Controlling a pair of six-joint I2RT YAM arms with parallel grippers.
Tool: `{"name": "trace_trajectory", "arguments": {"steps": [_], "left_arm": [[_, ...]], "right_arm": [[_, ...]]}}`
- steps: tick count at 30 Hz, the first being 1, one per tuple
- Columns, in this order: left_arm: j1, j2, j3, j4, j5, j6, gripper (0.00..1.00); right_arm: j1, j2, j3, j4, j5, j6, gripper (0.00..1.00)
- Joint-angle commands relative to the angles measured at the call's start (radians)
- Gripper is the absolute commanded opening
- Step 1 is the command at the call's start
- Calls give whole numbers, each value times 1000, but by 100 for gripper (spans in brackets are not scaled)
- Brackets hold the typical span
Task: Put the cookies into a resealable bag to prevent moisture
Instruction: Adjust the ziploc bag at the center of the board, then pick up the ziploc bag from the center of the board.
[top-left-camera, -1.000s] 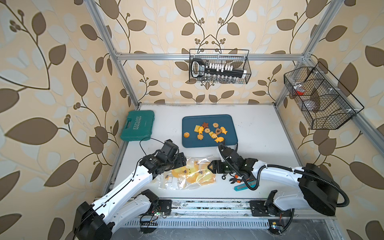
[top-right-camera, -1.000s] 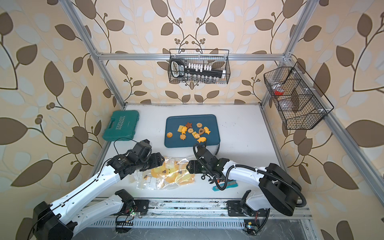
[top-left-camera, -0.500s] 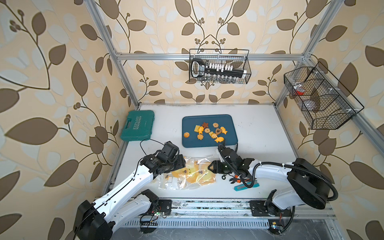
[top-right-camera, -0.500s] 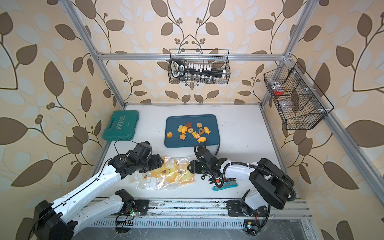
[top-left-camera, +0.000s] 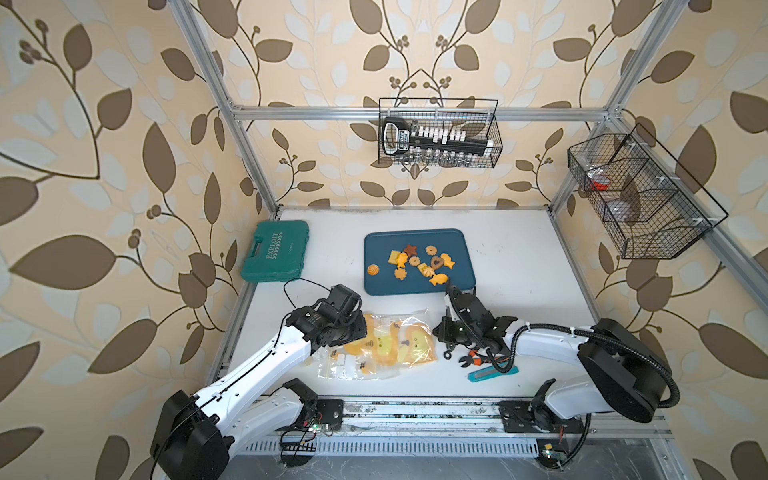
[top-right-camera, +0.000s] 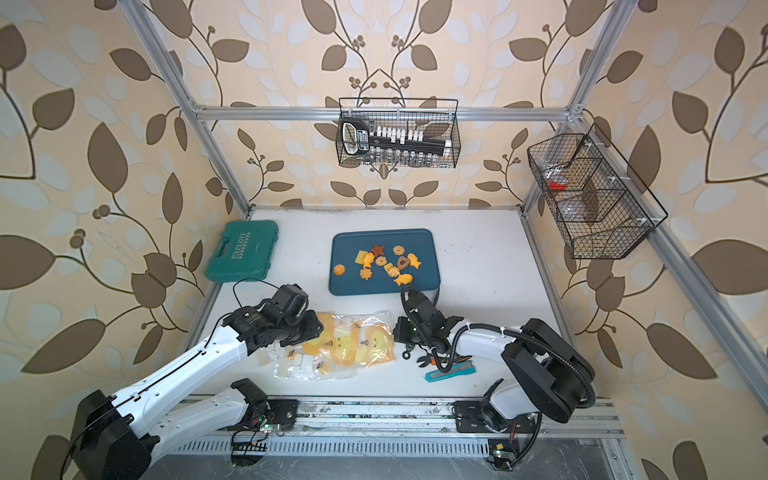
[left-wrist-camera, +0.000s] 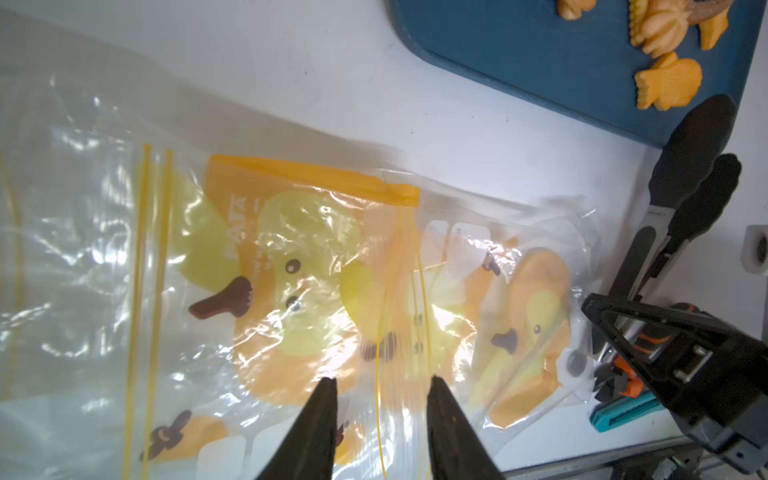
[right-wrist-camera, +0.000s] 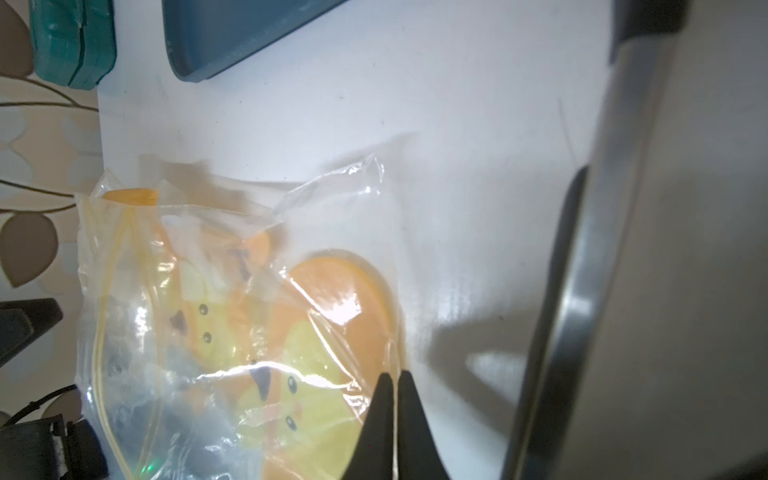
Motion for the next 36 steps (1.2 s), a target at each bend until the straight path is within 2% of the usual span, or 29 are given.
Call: {"name": "trace_trajectory", "arguments": {"steps": [1,6,10,14,22,26,31,34,36], "left_arm": [[-7,0,-10,-32,-10,-11,28],[-7,-12,-15,-94,-52,-50,21],[-7,-14,-51,-28,46,-42,19],[-7,-22,-65,23,83,-38,20],[-7,-17,-96,108,128,-65,29],[-8,-15,-130,176,170,-81,43],[-8,-12,-193,287,258,-160,54],[-9,-15,-234,388,317,-225,56],[-9,-16,-250,441,340,-260,52]], "right_arm": [[-8,-6,-20,-44,25,9,3],[-9,5,-16,-48,33,11,1],[-8,10,-19,-42,27,18,1],[-9,17,-17,-33,14,19,1],[-9,24,-22,-37,9,19,1],[-8,25,-23,-38,14,20,1],[-8,21,-43,-21,39,106,1],[-9,16,-72,21,52,179,0],[-8,11,-95,59,60,231,0]]}}
